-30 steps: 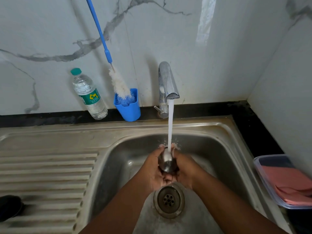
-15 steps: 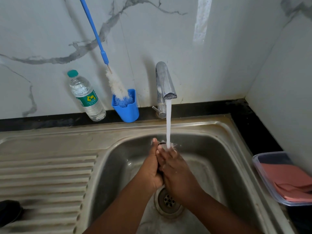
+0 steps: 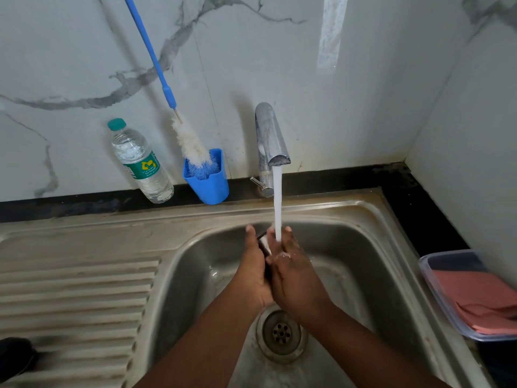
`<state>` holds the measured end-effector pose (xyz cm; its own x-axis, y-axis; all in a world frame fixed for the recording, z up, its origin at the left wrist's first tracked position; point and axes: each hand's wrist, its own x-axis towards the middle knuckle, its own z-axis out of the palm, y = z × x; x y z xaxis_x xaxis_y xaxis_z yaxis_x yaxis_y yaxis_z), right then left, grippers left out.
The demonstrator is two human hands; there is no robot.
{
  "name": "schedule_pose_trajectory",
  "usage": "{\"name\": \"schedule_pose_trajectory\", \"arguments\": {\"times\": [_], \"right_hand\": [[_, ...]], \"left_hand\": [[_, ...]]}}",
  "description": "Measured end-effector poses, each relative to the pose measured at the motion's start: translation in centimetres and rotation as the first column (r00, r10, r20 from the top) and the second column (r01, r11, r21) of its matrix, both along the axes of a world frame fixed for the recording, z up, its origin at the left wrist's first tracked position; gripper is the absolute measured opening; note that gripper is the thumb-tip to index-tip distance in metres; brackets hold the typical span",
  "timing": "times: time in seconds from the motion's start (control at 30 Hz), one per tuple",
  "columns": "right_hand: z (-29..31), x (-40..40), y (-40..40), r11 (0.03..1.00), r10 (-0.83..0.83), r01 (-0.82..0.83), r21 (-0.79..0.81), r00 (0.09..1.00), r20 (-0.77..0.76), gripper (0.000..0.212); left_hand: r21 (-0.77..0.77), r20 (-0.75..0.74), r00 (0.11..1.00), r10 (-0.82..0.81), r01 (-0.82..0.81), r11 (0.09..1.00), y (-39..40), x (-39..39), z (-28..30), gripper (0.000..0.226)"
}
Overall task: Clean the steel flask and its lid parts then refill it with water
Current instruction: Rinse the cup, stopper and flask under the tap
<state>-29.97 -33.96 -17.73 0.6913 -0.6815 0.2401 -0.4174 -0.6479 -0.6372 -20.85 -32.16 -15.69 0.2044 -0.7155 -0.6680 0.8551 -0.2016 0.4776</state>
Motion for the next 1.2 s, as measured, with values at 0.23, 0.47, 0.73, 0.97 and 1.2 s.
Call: {"name": "schedule_pose_trajectory", "arguments": {"times": [0.23,0.47,0.73,0.97,1.2], "right_hand": [[-0.6,-1.1,-0.4,0.982,0.060,-0.122,0.146,0.927,0.371,0.050],[-0.8,-0.1,-0.5,0.879,-0.224,0.055,0.473,0.924,0.309,0.063],[0.1,0.1,-0.2,0.997,0.034,-0.035,0.074,0.999,0.008,0.058],[-0.6,-0.8,-0.2,0.980,-0.077,0.053,0.192,0.989,0.124,0.060],[-0.4,-1.3,0.2,0.921,-0.234,0.211,0.326,0.972,0.032,0.072]], "left_hand": [[-0.123,-0.018,1.000,-0.001,-0.001,0.992,1.3,-0.4,0.1,0.063],[-0.073,-0.126,0.989,0.077,-0.087,0.994,1.6,-0.5,-0.3,0.074],[-0.117,-0.141,0.989,0.032,-0.049,0.992,1.0,0.3,-0.7,0.085],[-0.112,-0.088,0.996,0.005,-0.014,0.994,1.5,-1.0,-0.4,0.066],[0.078,-0.117,0.993,0.019,-0.010,0.997,1.0,-0.8,0.6,0.080]]}}
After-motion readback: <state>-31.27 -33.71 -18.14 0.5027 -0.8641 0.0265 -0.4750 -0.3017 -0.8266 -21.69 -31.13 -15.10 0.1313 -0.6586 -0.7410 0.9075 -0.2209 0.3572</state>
